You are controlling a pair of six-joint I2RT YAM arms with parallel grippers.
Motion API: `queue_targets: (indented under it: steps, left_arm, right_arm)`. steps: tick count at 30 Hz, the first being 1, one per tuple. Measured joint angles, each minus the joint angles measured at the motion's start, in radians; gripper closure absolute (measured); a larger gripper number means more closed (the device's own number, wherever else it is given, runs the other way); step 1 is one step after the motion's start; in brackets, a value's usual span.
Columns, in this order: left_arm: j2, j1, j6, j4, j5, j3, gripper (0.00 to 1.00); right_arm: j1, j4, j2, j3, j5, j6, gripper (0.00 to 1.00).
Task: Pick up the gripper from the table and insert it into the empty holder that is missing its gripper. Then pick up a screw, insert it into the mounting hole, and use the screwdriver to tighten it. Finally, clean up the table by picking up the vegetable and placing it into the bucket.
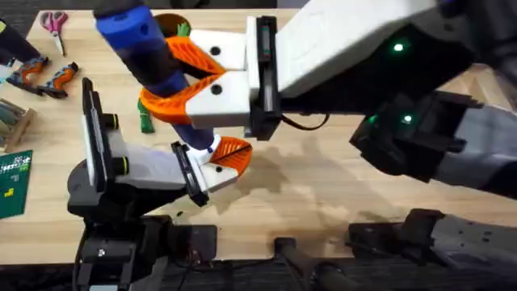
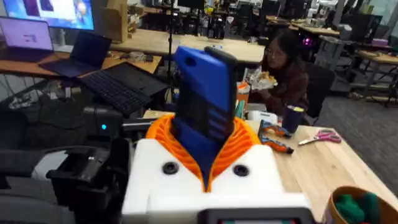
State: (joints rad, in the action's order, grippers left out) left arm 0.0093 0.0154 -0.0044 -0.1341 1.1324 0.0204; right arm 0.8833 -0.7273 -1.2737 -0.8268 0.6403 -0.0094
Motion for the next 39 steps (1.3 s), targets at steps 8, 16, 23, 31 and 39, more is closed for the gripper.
queue_targets:
  steps: [8,16,23,31,39]
  left_arm:
    - [0.0,0.0,0.0,0.0,0.0,0.0,0.997]
    - [0.0,0.0,0.0,0.0,0.0,0.0,0.997]
    - [0.0,0.0,0.0,0.0,0.0,0.0,0.997]
    - [0.0,0.0,-0.003,0.001,-0.003,0.0,0.997]
    - [-0.006,0.0,-0.001,0.004,-0.014,0.0,0.997]
  right_arm:
    - [0.0,0.0,-0.018,0.0,0.0,0.002,0.975]
    - [0.0,0.003,-0.018,0.0,0.0,0.002,0.975]
    - [0.0,0.022,-0.018,0.0,-0.001,0.002,0.975]
    - [-0.003,0.023,-0.018,0.0,-0.008,0.002,0.975]
    - [-0.005,-0.075,-0.027,0.018,-0.003,0.034,0.975]
